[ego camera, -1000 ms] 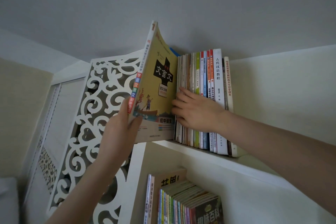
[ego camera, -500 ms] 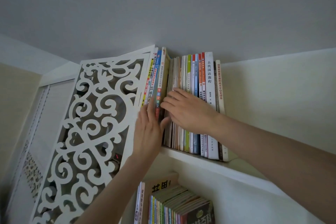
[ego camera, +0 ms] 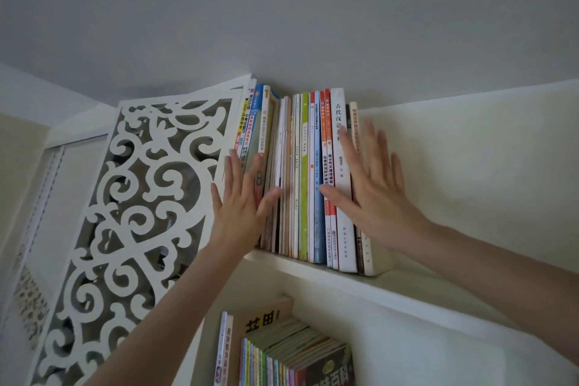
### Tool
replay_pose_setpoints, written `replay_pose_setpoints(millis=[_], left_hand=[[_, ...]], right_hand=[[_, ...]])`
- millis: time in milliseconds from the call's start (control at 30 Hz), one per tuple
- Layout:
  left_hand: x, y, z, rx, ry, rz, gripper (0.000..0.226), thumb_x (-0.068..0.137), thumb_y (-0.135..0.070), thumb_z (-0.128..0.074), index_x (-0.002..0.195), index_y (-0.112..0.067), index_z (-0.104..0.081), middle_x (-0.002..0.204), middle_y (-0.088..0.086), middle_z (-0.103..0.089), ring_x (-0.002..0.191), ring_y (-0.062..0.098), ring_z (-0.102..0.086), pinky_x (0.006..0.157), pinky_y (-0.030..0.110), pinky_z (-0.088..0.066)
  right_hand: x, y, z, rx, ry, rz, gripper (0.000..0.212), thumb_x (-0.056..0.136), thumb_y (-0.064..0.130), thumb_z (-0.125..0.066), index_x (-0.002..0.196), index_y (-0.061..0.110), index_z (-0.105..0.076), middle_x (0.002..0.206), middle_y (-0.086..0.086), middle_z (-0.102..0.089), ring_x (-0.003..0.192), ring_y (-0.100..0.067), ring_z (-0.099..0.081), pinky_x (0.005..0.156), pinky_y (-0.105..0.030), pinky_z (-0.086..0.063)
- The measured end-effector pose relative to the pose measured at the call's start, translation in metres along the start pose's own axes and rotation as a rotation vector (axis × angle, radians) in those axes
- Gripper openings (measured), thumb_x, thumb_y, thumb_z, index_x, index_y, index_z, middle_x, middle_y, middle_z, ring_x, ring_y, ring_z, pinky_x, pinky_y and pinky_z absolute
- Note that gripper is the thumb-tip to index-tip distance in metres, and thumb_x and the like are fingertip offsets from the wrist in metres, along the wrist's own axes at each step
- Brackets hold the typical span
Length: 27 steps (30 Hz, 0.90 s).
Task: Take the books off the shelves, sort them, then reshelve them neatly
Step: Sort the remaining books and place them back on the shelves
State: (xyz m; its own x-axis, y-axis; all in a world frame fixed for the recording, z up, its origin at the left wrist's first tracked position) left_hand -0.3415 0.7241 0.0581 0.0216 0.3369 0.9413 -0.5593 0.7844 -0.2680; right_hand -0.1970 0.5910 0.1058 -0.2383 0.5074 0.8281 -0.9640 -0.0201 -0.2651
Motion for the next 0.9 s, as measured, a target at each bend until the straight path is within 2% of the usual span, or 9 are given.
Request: replay_pose_setpoints(millis=[67, 133, 233, 300, 367, 467, 600, 800, 900], left_hand=[[0.01, -0.009, 0.011, 0.016, -0.052, -0.056, 0.072, 0.086, -0.068, -0.002, 0.148, -0.036, 0.015, 0.15, -0.009, 0.035, 0.138, 0.005, 0.031, 0.114, 0.046, 0.016], [0.025, -0.019, 0.01, 0.006, -0.065, -0.103, 0.066, 0.091, -0.062, -0.002, 0.146, -0.035, 0.023, 0.151, -0.009, 0.035, 0.139, 0.005, 0.03, 0.114, 0.047, 0.017], [0.043, -0.02, 0.002, -0.025, -0.103, -0.07, 0.063, 0.095, -0.059, -0.007, 0.147, -0.033, 0.019, 0.154, -0.008, 0.026, 0.14, 0.004, 0.026, 0.115, 0.042, 0.018], [0.051, -0.011, 0.001, -0.022, -0.146, -0.041, 0.061, 0.099, -0.054, -0.013, 0.149, -0.031, 0.013, 0.158, -0.009, 0.015, 0.142, 0.003, 0.02, 0.116, 0.041, 0.015], [0.056, -0.005, 0.002, 0.022, -0.173, -0.031, 0.057, 0.102, -0.046, -0.016, 0.15, -0.032, 0.009, 0.159, -0.01, 0.008, 0.143, 0.003, 0.016, 0.118, 0.042, 0.011], [0.065, -0.005, 0.004, 0.101, -0.18, -0.029, 0.053, 0.103, -0.043, -0.014, 0.151, -0.033, 0.007, 0.157, -0.01, 0.015, 0.142, 0.008, 0.022, 0.115, 0.04, 0.014], [0.063, -0.01, 0.003, 0.049, -0.136, -0.003, 0.056, 0.101, -0.05, -0.014, 0.15, -0.035, 0.007, 0.156, -0.004, 0.025, 0.14, 0.011, 0.029, 0.113, 0.042, 0.017], [0.033, -0.001, -0.004, -0.012, -0.103, -0.002, 0.059, 0.096, -0.06, -0.01, 0.148, -0.041, 0.01, 0.153, -0.01, 0.03, 0.139, 0.006, 0.03, 0.117, 0.046, 0.01], [0.031, -0.005, -0.005, -0.015, -0.069, -0.037, 0.065, 0.092, -0.063, -0.006, 0.148, -0.037, 0.013, 0.153, -0.011, 0.03, 0.139, 0.004, 0.03, 0.117, 0.046, 0.01]], right_hand=[[-0.001, -0.01, -0.013, 0.177, 0.059, -0.1, 0.082, 0.089, 0.065, -0.026, 0.136, 0.043, 0.038, 0.145, 0.011, 0.048, 0.139, -0.018, 0.037, 0.117, -0.051, 0.011], [-0.001, -0.009, -0.021, 0.364, 0.095, -0.11, 0.08, 0.093, 0.059, -0.03, 0.132, 0.049, 0.039, 0.146, 0.017, 0.044, 0.14, -0.013, 0.033, 0.119, -0.053, -0.002], [-0.001, -0.003, -0.022, 0.507, 0.128, -0.081, 0.076, 0.098, 0.048, -0.032, 0.132, 0.052, 0.035, 0.148, 0.022, 0.038, 0.14, 0.001, 0.019, 0.113, -0.036, -0.027], [0.0, -0.002, -0.022, 0.501, 0.141, -0.062, 0.077, 0.099, 0.044, -0.034, 0.133, 0.052, 0.035, 0.148, 0.023, 0.038, 0.139, 0.004, 0.014, 0.108, -0.033, -0.034], [-0.001, -0.001, -0.024, 0.484, 0.158, -0.046, 0.079, 0.099, 0.044, -0.036, 0.133, 0.053, 0.035, 0.147, 0.024, 0.038, 0.142, -0.001, 0.014, 0.108, -0.037, -0.036], [0.0, 0.001, -0.024, 0.501, 0.168, -0.036, 0.079, 0.1, 0.043, -0.035, 0.134, 0.053, 0.035, 0.147, 0.024, 0.037, 0.136, 0.005, 0.015, 0.108, -0.039, -0.037], [-0.001, 0.003, -0.02, 0.499, 0.187, -0.038, 0.079, 0.099, 0.044, -0.036, 0.135, 0.051, 0.034, 0.149, 0.022, 0.037, 0.143, -0.003, 0.016, 0.108, -0.039, -0.036], [-0.001, 0.003, -0.018, 0.476, 0.188, -0.036, 0.078, 0.099, 0.045, -0.036, 0.131, 0.052, 0.035, 0.15, 0.019, 0.037, 0.146, -0.008, 0.014, 0.111, -0.039, -0.033], [-0.001, 0.004, -0.017, 0.472, 0.196, -0.049, 0.078, 0.099, 0.046, -0.035, 0.13, 0.053, 0.035, 0.15, 0.019, 0.037, 0.146, -0.008, 0.013, 0.111, -0.039, -0.033]])
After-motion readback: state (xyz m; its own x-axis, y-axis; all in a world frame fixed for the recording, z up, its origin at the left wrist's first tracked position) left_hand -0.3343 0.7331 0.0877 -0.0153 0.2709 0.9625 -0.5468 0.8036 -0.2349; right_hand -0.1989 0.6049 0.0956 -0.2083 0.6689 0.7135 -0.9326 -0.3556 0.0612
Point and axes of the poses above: each hand's wrist, its own x-axis towards the middle knuckle, its own z-axis out of the back of the hand, y = z × x, the point moved 10 cm from there along x, towards the middle knuckle
